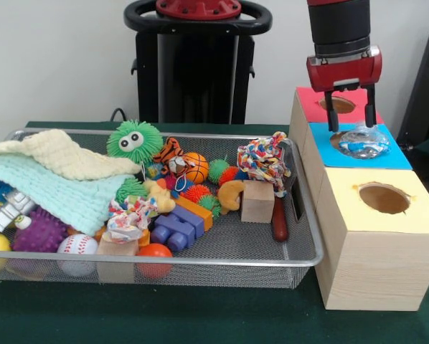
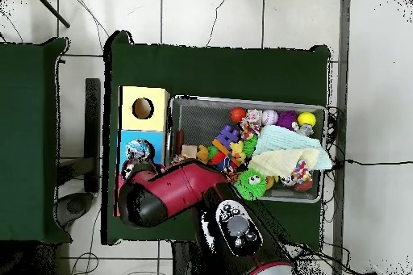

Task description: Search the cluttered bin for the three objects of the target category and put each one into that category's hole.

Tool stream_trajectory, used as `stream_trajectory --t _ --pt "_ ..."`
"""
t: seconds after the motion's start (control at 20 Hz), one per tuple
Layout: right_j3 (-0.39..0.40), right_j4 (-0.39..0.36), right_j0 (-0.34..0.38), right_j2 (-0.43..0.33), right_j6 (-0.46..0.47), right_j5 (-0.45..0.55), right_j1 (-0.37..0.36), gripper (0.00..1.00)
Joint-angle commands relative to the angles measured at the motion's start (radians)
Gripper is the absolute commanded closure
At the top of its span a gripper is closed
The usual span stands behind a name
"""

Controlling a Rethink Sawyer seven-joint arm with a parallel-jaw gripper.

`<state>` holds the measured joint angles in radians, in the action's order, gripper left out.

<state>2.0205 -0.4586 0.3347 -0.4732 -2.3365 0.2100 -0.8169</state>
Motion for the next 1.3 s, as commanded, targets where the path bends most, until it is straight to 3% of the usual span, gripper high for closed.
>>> stream_trajectory --t 0.05,0.8,1.2,1.3 --pt "-0.051 -0.04 0.029 -0.07 0.021 -0.057 0.055 0.0" --pt "-0.043 -0.054 0.061 -0.132 0.051 -0.049 0.082 0.0" --pt "-0.048 -0.054 0.029 -0.083 0.022 -0.044 0.057 0.0" --pt "-0.061 -0.061 0.001 -0.024 0.0 -0.045 0.035 0.0"
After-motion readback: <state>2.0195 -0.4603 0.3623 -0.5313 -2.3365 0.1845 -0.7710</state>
